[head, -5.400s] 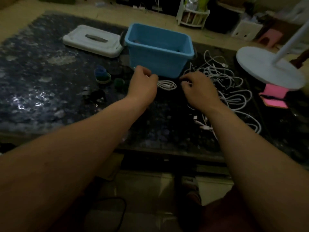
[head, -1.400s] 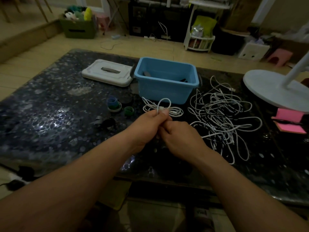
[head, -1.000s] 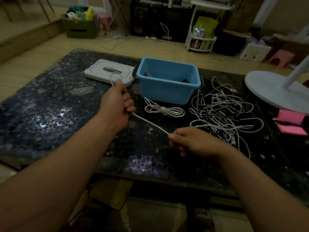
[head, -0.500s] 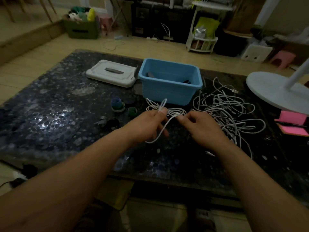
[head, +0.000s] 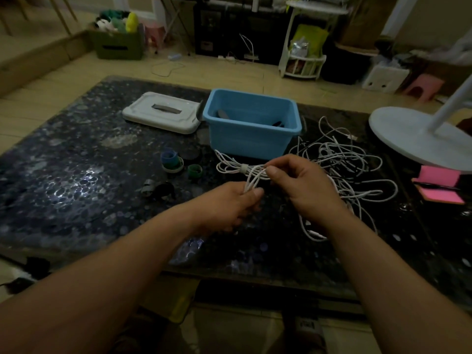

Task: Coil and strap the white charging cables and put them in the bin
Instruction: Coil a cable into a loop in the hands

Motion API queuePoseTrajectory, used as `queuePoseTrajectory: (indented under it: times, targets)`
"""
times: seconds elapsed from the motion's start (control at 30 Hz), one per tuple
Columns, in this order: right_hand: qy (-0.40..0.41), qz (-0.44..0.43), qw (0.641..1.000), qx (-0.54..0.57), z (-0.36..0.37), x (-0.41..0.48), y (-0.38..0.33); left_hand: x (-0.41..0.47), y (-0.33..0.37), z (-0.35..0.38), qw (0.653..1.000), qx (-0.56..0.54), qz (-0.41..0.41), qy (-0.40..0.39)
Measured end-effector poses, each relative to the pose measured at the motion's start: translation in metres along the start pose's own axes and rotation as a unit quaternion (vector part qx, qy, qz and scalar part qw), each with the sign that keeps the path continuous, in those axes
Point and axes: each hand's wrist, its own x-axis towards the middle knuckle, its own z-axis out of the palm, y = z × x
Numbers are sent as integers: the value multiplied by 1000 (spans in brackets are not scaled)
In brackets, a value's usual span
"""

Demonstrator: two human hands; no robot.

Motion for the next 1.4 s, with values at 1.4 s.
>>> queuePoseTrajectory:
  times: [1.4]
  targets:
    - [-151,-62,919,-360,22,-13,8,9,9,-63,864,-390,47,314]
